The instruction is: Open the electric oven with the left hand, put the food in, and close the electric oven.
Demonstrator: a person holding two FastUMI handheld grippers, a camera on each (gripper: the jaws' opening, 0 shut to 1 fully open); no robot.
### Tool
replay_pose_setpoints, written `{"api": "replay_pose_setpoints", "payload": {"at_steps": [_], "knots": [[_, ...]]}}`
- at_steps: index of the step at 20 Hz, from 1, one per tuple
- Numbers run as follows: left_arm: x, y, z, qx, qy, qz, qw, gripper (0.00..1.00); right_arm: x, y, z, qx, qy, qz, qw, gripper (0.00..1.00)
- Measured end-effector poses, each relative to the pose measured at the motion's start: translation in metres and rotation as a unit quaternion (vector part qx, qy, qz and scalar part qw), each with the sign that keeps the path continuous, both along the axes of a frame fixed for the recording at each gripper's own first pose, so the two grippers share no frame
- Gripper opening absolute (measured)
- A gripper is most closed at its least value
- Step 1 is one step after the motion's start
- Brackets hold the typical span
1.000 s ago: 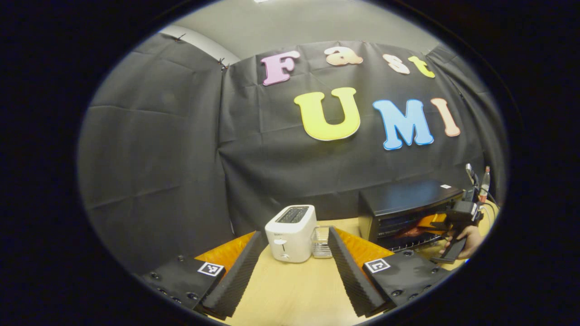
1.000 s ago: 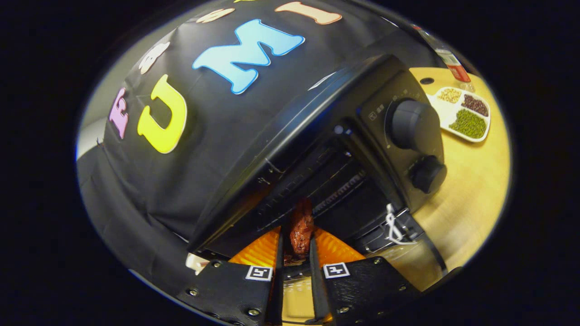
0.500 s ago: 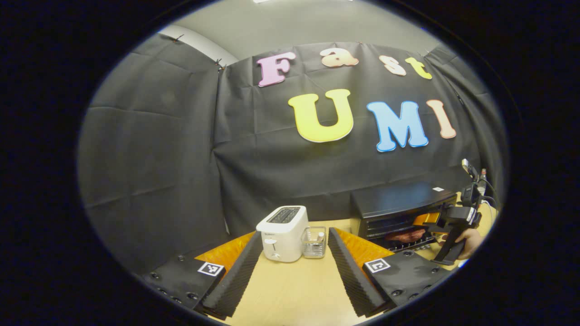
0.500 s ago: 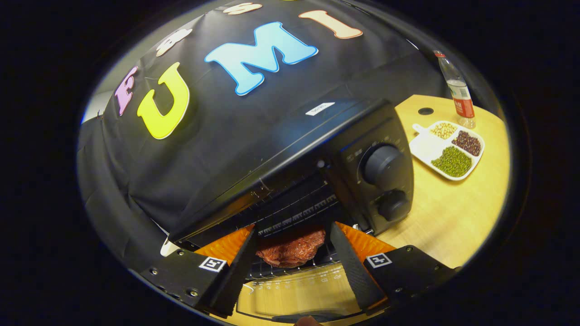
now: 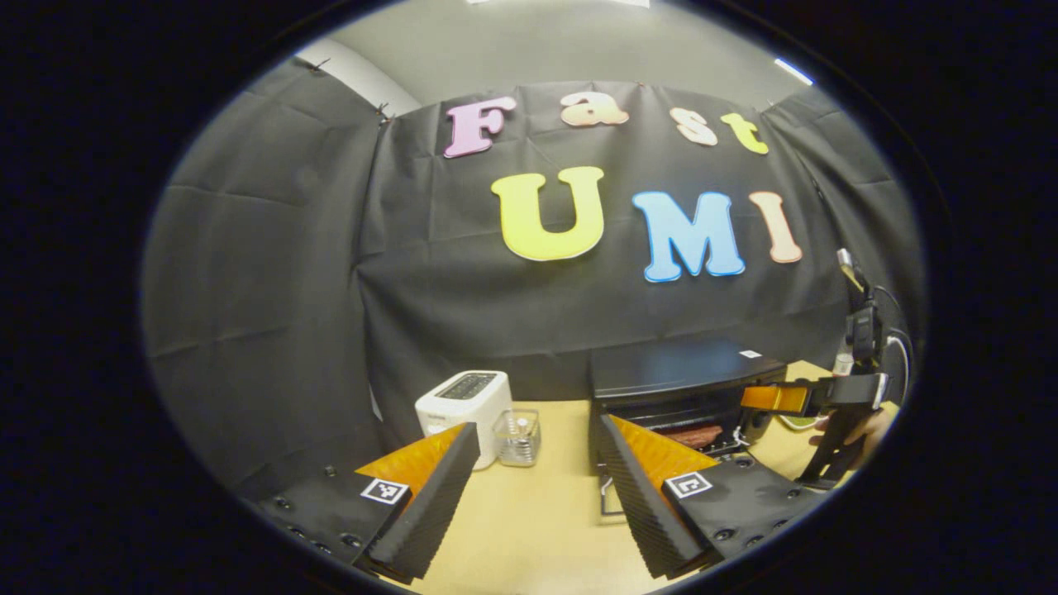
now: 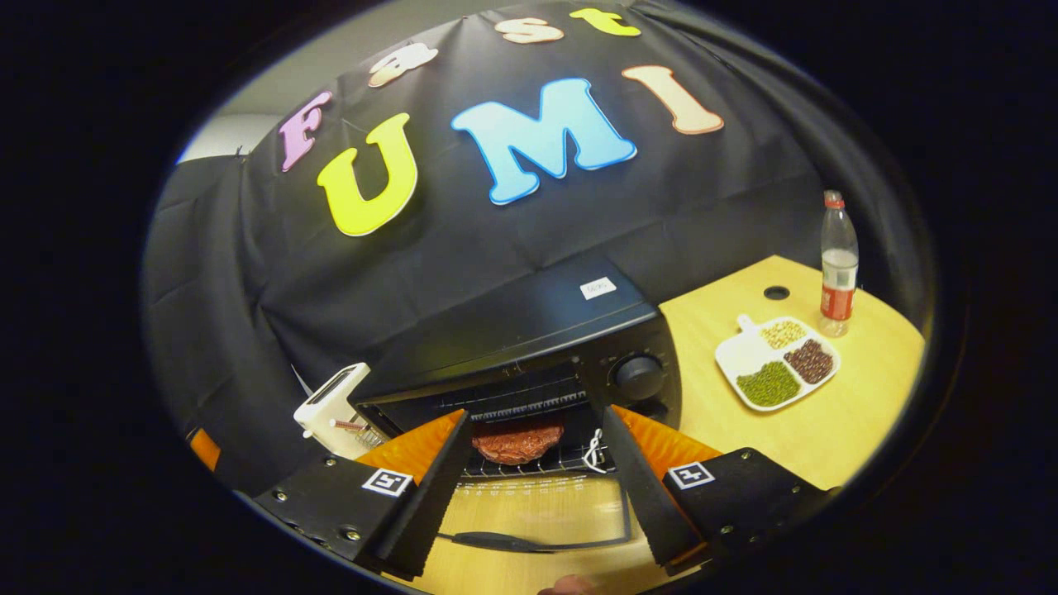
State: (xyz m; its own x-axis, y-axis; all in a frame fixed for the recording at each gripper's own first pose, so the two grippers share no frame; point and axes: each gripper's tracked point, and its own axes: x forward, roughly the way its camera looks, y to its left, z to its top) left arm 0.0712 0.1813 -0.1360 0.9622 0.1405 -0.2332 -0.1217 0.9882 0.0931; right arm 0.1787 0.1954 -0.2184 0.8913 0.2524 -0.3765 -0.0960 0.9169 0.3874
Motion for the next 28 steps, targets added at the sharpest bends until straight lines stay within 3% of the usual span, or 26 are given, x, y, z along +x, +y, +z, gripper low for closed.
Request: {"api": "replay_pose_setpoints", "payload": {"at_steps": [5,6,14,16,17,20,28], "knots": [[-0.002,-0.044,-0.021,-0.017,0.021,-0.033,0.999,0.97,-0.032,-0.039,0.042,-0.030,-0.053,-0.008,0.998,0.96],[-0.003,-0.053,-0.027,-0.023,0.027,-0.039,0.999,0.91,-0.038,-0.048,0.050,-0.039,-0.064,-0.011,0.997,0.96],[-0.010,-0.121,-0.083,-0.068,0.091,-0.093,0.989,0.91,-0.092,-0.099,0.095,-0.082,-0.117,-0.035,0.989,0.96],[-0.013,-0.137,-0.104,-0.080,0.120,-0.108,0.984,0.91,-0.104,-0.110,0.101,-0.098,-0.128,-0.042,0.986,0.96],[-0.014,-0.143,-0.115,-0.085,0.135,-0.114,0.981,0.97,-0.110,-0.116,0.103,-0.107,-0.131,-0.046,0.985,0.96],[-0.014,-0.163,-0.151,-0.102,0.185,-0.128,0.969,1.00,-0.124,-0.131,0.111,-0.130,-0.138,-0.062,0.980,0.96],[-0.001,-0.187,-0.236,-0.124,0.291,-0.130,0.940,0.98,-0.150,-0.159,0.105,-0.160,-0.119,-0.102,0.975,0.96]]}}
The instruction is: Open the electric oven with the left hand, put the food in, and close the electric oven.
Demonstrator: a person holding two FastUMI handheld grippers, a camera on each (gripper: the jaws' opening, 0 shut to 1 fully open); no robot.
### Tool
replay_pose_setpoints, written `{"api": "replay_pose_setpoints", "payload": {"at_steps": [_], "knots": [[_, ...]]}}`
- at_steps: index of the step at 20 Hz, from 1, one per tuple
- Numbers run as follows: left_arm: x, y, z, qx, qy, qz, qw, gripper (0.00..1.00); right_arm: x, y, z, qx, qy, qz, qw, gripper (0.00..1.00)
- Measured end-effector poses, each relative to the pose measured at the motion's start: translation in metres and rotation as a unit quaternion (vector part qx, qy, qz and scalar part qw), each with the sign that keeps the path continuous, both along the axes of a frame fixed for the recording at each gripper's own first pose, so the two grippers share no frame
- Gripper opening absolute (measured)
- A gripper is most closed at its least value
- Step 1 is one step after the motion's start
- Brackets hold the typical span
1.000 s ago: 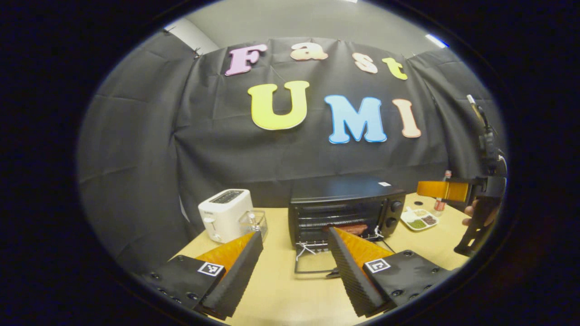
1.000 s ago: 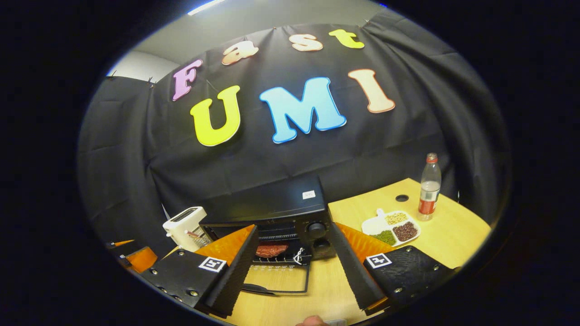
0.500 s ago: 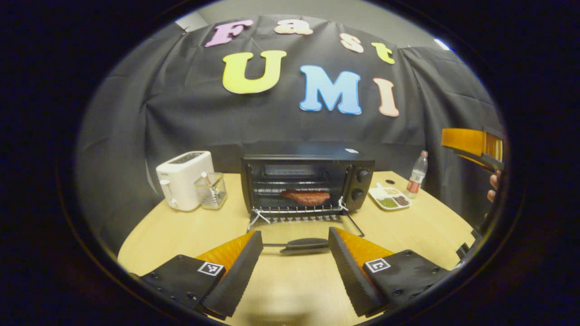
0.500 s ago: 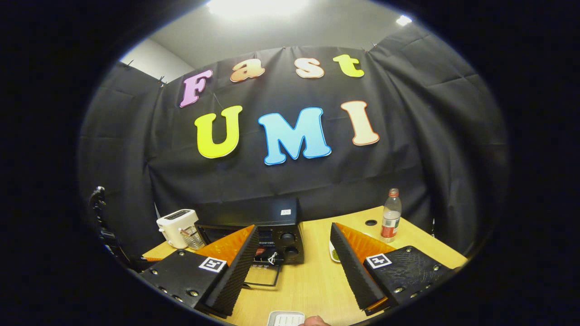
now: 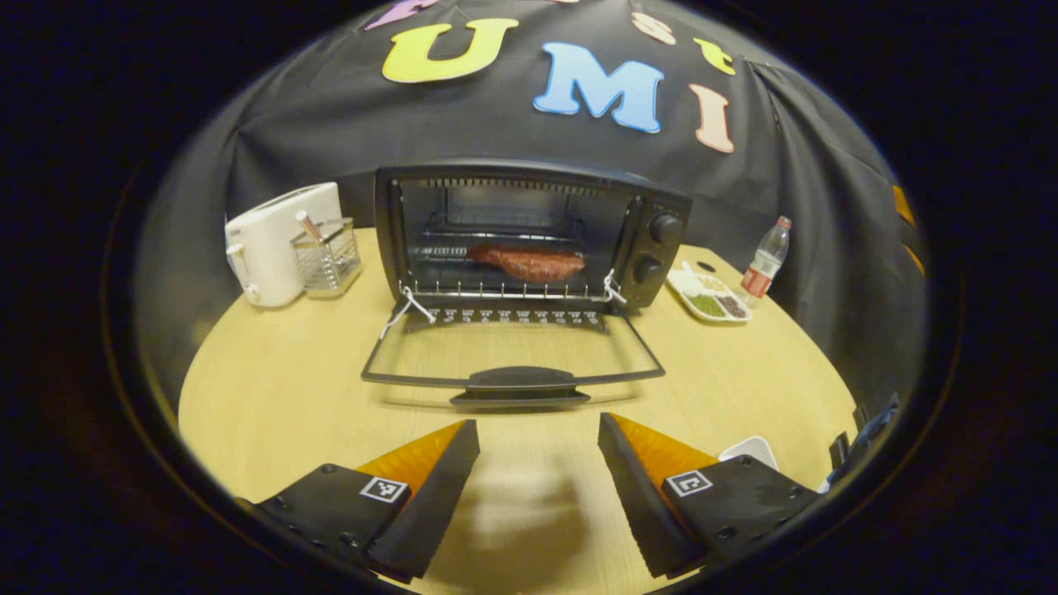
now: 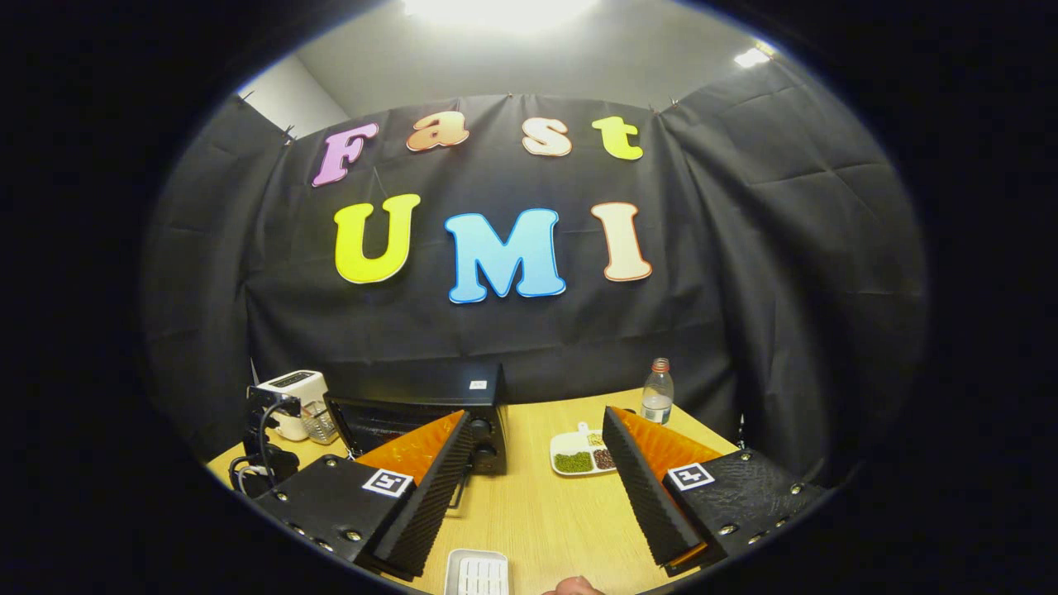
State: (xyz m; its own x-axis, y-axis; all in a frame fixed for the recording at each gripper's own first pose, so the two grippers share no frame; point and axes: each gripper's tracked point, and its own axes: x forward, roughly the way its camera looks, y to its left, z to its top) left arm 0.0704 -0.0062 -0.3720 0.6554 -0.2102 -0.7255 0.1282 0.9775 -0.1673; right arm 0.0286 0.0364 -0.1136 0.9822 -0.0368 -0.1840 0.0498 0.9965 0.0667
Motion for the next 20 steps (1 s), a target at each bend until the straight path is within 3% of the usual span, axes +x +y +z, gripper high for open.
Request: {"api": "replay_pose_setpoints", "payload": {"at_steps": [6,13,20], "knots": [[0.017,0.000,-0.044,0.015,0.041,-0.007,0.999,0.98,-0.001,-0.017,-0.005,-0.011,0.015,-0.029,0.999,0.96],[0.032,0.000,-0.047,0.039,0.027,0.008,0.999,0.98,-0.004,-0.021,-0.005,0.007,0.023,-0.040,0.999,0.96],[0.032,0.001,-0.034,0.044,0.010,0.013,0.999,0.97,-0.004,-0.018,-0.005,0.030,0.026,-0.021,0.999,0.96]]}}
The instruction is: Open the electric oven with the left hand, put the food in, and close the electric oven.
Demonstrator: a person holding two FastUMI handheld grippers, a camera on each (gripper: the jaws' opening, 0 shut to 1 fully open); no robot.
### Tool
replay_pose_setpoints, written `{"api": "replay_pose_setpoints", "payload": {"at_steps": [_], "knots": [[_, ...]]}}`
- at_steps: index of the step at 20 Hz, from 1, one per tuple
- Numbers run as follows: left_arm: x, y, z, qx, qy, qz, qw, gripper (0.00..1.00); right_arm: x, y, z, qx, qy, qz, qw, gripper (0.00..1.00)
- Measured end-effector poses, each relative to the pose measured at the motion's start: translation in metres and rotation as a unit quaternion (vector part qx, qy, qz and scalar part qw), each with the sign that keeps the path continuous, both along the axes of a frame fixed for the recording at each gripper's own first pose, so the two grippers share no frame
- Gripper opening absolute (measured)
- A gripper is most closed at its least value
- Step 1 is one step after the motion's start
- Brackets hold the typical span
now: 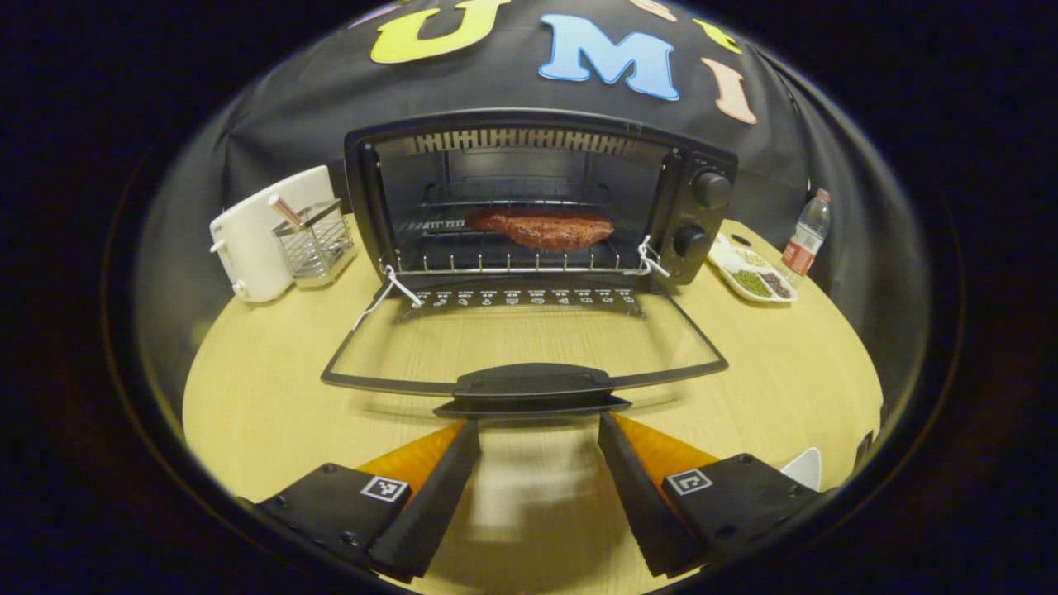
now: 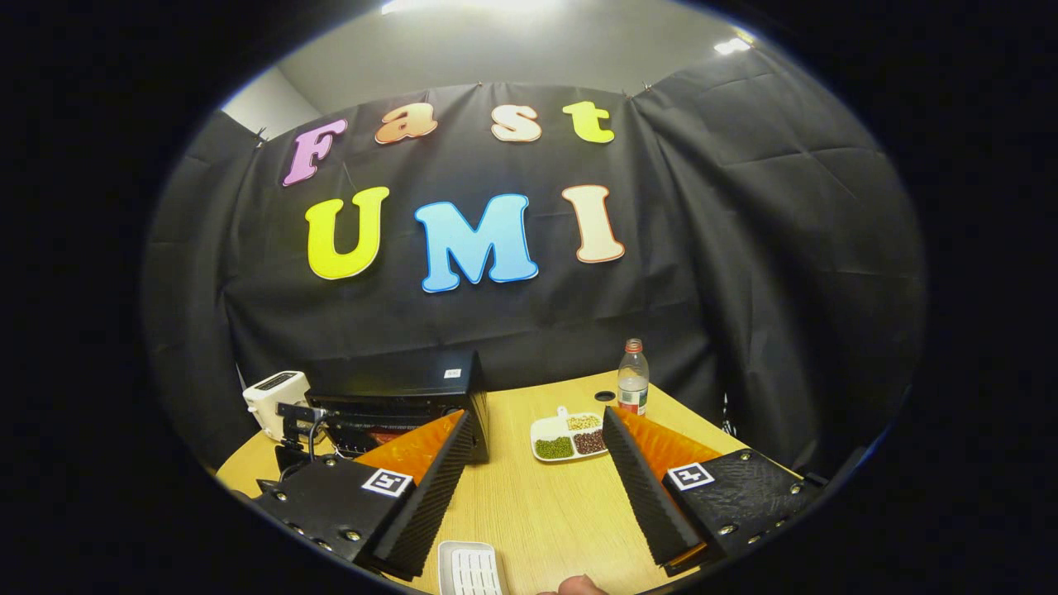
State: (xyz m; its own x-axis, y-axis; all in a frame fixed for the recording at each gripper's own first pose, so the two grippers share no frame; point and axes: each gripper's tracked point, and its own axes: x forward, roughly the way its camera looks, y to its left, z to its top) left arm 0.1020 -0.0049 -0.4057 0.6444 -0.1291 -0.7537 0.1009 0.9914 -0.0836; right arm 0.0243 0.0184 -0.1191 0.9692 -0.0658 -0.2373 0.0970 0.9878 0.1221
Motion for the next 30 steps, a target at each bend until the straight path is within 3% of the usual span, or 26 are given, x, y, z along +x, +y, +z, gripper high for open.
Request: {"api": "replay_pose_setpoints", "payload": {"at_steps": [1,10,11,16,22,25,28,30], "knots": [[0.001,0.000,0.005,0.000,-0.005,0.001,1.000,0.91,0.001,0.002,-0.001,0.004,0.001,0.004,1.000,0.96],[0.005,0.001,0.041,-0.004,-0.051,0.004,0.999,0.91,0.010,0.019,-0.001,0.013,0.000,0.034,0.999,0.96],[0.007,0.001,0.046,-0.003,-0.060,0.004,0.998,0.97,0.011,0.020,-0.002,0.012,-0.001,0.035,0.999,0.96],[0.020,0.001,0.075,-0.003,-0.106,0.001,0.994,1.00,0.018,0.024,-0.001,0.012,0.000,0.035,0.999,0.96],[0.061,0.002,0.099,0.004,-0.162,-0.023,0.987,1.00,0.029,0.038,0.000,0.006,0.000,0.036,0.999,0.96],[0.077,0.005,0.117,0.002,-0.189,-0.022,0.982,0.94,0.030,0.041,0.005,0.003,-0.005,0.035,0.999,0.96],[0.075,0.008,0.148,-0.001,-0.229,-0.027,0.973,1.00,0.037,0.042,0.013,0.006,-0.013,0.038,0.999,0.96],[0.067,0.007,0.175,0.000,-0.260,-0.026,0.965,0.97,0.039,0.040,0.021,0.008,-0.023,0.043,0.999,0.96]]}}
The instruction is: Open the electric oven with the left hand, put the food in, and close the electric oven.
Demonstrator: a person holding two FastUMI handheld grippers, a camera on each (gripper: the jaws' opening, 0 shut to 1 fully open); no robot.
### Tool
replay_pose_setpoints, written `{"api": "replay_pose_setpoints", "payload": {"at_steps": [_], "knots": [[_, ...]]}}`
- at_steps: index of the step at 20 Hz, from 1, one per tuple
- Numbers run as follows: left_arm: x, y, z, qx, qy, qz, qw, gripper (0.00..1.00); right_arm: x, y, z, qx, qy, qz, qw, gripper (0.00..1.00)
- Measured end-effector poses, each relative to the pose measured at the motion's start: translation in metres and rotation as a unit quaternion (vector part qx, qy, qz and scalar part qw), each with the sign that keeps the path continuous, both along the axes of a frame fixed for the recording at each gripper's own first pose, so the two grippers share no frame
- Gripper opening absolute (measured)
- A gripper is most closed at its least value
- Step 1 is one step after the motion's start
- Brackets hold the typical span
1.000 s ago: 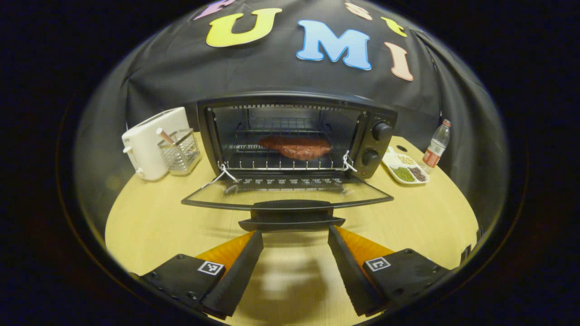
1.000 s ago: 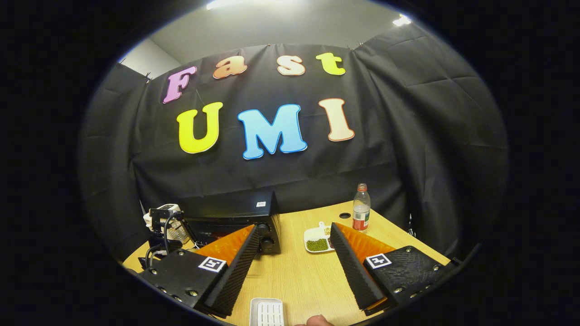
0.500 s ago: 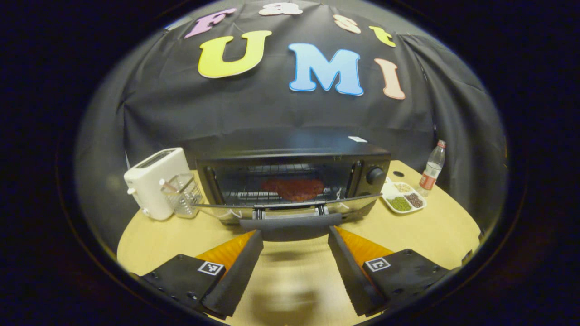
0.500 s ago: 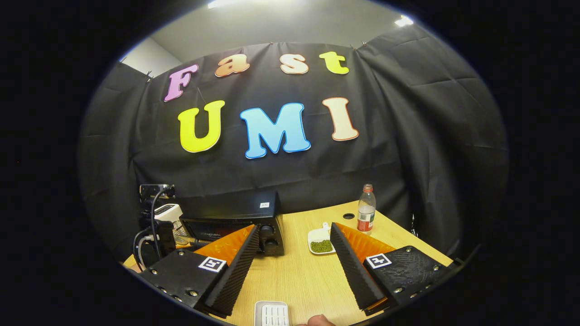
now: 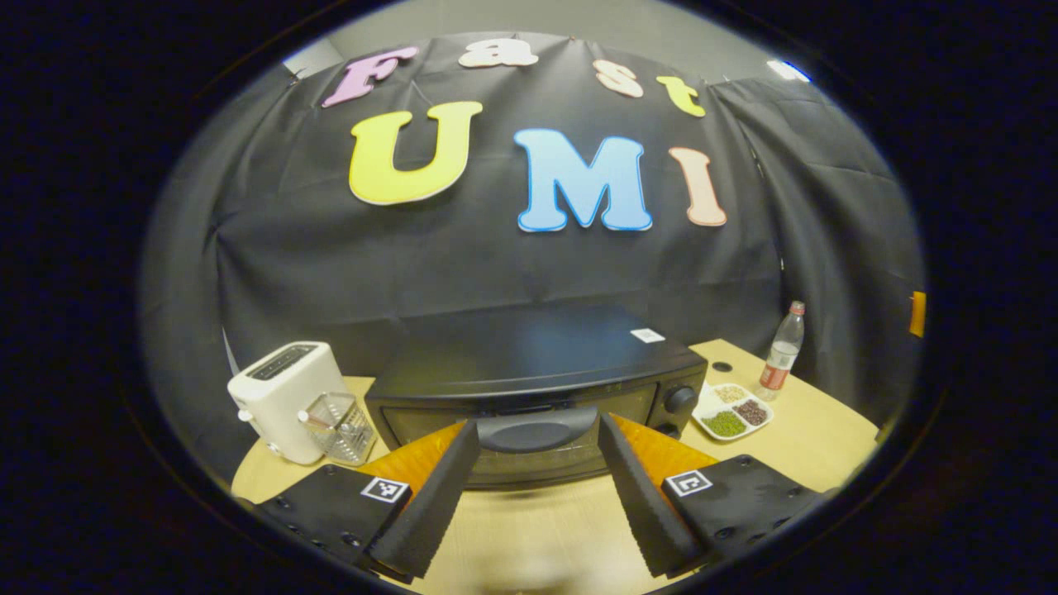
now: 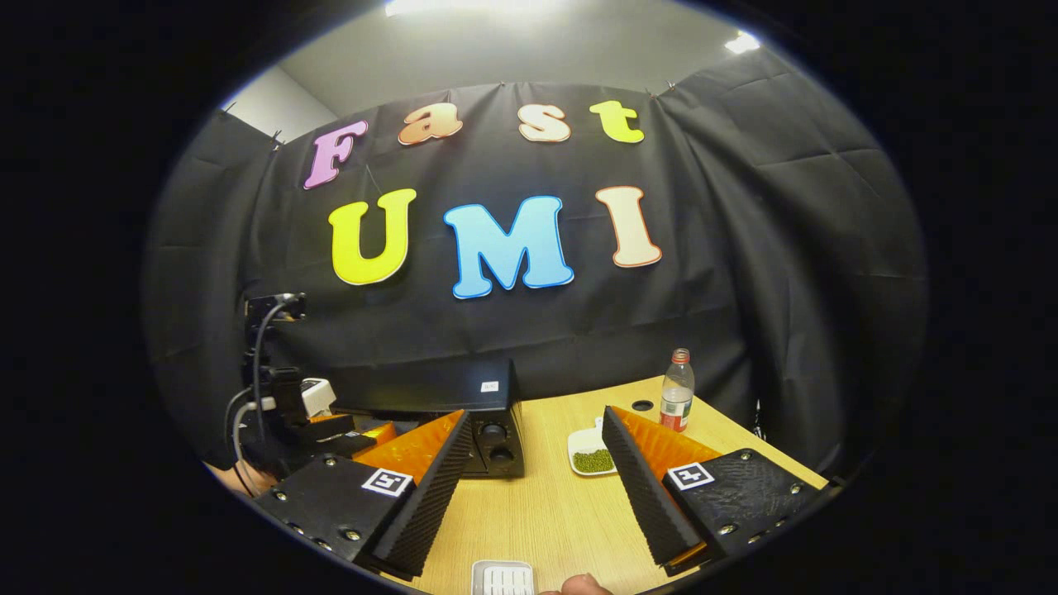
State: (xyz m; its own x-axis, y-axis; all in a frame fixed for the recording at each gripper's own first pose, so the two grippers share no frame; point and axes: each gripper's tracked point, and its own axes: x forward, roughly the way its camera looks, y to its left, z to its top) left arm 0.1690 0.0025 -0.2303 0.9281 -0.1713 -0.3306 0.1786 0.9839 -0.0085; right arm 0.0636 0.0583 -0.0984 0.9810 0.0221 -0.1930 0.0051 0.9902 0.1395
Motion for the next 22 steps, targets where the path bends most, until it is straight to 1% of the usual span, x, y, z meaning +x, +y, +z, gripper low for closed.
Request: {"api": "replay_pose_setpoints", "payload": {"at_steps": [2,3,8,9,10,14,16,17,19,20,21,22], "knots": [[-0.013,0.000,0.027,0.003,-0.023,0.006,1.000,0.97,0.000,-0.003,0.008,0.000,-0.010,0.009,1.000,0.96],[-0.020,-0.002,0.042,-0.001,-0.035,0.009,0.999,1.00,-0.001,-0.004,0.011,-0.002,-0.014,0.016,1.000,0.96],[-0.062,-0.005,0.102,-0.028,-0.068,0.043,0.996,1.00,-0.016,-0.020,0.028,-0.010,-0.027,0.043,0.999,0.96],[-0.073,-0.004,0.112,-0.030,-0.072,0.053,0.996,0.97,-0.021,-0.026,0.030,-0.010,-0.029,0.048,0.998,0.96],[-0.082,-0.004,0.117,-0.031,-0.074,0.062,0.995,0.91,-0.026,-0.030,0.032,-0.010,-0.033,0.052,0.998,0.96],[-0.133,-0.003,0.134,-0.018,-0.087,0.097,0.991,0.91,-0.046,-0.048,0.034,-0.010,-0.041,0.073,0.996,0.96],[-0.155,-0.007,0.143,-0.013,-0.095,0.100,0.990,0.91,-0.056,-0.058,0.034,-0.009,-0.038,0.076,0.996,0.96],[-0.166,-0.010,0.147,-0.008,-0.098,0.097,0.990,1.00,-0.062,-0.062,0.036,-0.005,-0.039,0.075,0.996,0.96],[-0.181,-0.012,0.154,-0.002,-0.103,0.092,0.990,1.00,-0.071,-0.066,0.039,-0.001,-0.044,0.071,0.997,0.96],[-0.188,-0.013,0.156,-0.004,-0.105,0.090,0.990,0.97,-0.074,-0.068,0.039,-0.004,-0.044,0.069,0.997,0.96],[-0.196,-0.012,0.159,-0.008,-0.105,0.089,0.990,1.00,-0.078,-0.069,0.037,-0.007,-0.042,0.066,0.997,0.96],[-0.203,-0.009,0.161,-0.013,-0.105,0.090,0.990,0.97,-0.080,-0.070,0.037,-0.006,-0.041,0.064,0.997,0.96]]}}
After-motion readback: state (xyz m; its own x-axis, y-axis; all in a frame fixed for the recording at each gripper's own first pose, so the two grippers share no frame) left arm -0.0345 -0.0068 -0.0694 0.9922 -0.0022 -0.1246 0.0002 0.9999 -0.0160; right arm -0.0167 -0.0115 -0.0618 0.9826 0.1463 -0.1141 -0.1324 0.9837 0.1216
